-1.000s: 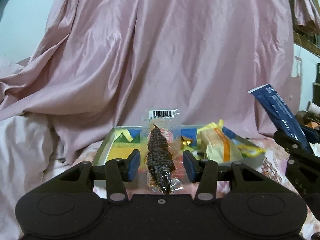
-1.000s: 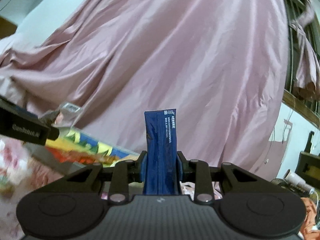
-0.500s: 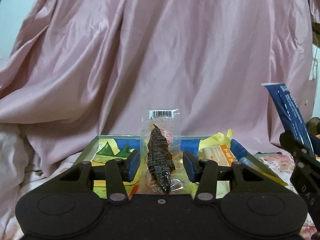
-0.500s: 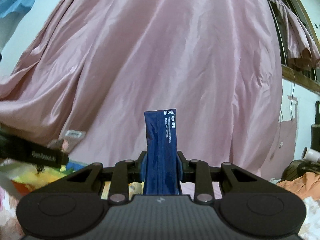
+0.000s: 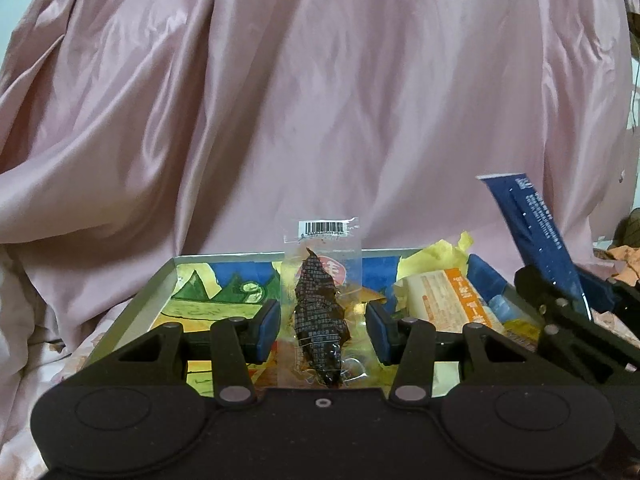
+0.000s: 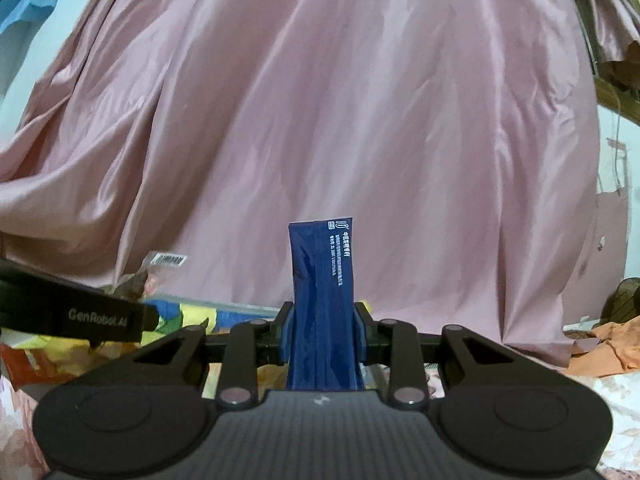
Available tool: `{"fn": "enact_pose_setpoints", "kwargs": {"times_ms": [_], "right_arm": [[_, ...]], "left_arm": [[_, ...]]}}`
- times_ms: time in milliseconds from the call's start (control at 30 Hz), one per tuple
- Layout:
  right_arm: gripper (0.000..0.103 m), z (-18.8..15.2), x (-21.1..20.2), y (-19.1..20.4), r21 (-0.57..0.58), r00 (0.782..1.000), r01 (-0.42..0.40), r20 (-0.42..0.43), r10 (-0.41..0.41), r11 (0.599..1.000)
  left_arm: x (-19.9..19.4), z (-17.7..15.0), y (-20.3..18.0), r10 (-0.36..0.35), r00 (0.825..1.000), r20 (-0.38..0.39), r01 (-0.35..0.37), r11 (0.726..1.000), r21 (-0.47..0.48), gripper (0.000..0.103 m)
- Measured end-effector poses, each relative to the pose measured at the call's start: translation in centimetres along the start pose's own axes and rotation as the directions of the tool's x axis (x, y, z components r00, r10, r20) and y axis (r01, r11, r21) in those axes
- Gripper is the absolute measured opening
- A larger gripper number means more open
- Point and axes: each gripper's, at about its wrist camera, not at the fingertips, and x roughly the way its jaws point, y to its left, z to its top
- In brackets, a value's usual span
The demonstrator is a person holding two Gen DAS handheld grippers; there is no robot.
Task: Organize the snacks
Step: 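Lift both packs and carry them over the grey tray, lowering them in, then open both grippers to drop the fish packet and blue bar into the tray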
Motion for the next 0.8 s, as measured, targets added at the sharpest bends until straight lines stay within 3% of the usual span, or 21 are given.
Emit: {"fn": "enact_pose_setpoints", "kwargs": {"times_ms": [633,800], "right_arm": [[0.034,-0.9,2.2,0.0,0.064,0.996,-0.014,-0.083,0.019,0.998],[0.042,-1.0,2.1,-0.2,0.080,0.997,-0.012,-0.078,0.018,0.997]], "left_arm": [[1.7,-1.0,0.7,-0.002,0.999,-0.049,-0.001,0.998,-0.056,0.049],[1.9,-1.2,0.9,-0.012,0.999,-0.049,0.008,0.997,-0.077,0.051]]}}
